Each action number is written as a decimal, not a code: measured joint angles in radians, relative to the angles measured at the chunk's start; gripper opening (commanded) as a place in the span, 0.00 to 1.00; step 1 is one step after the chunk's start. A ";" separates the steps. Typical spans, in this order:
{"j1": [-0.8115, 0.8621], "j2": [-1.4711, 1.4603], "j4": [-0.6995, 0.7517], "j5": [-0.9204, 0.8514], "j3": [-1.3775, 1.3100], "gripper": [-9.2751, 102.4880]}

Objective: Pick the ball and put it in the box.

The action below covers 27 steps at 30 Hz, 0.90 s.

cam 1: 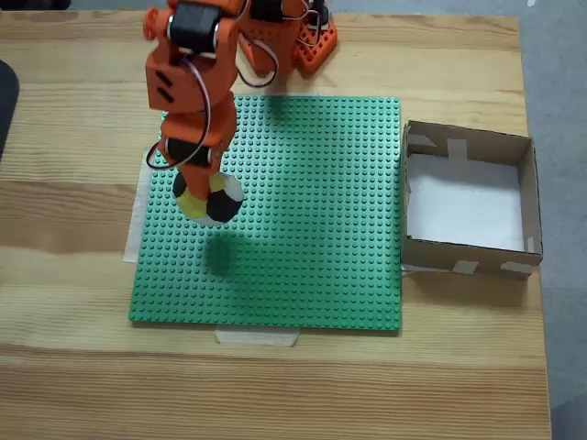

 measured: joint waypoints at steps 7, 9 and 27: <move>-0.106 0.000 0.138 -0.008 -0.196 0.08; -0.147 0.000 0.169 -0.008 -0.244 0.08; -0.627 0.003 0.236 0.035 -0.390 0.08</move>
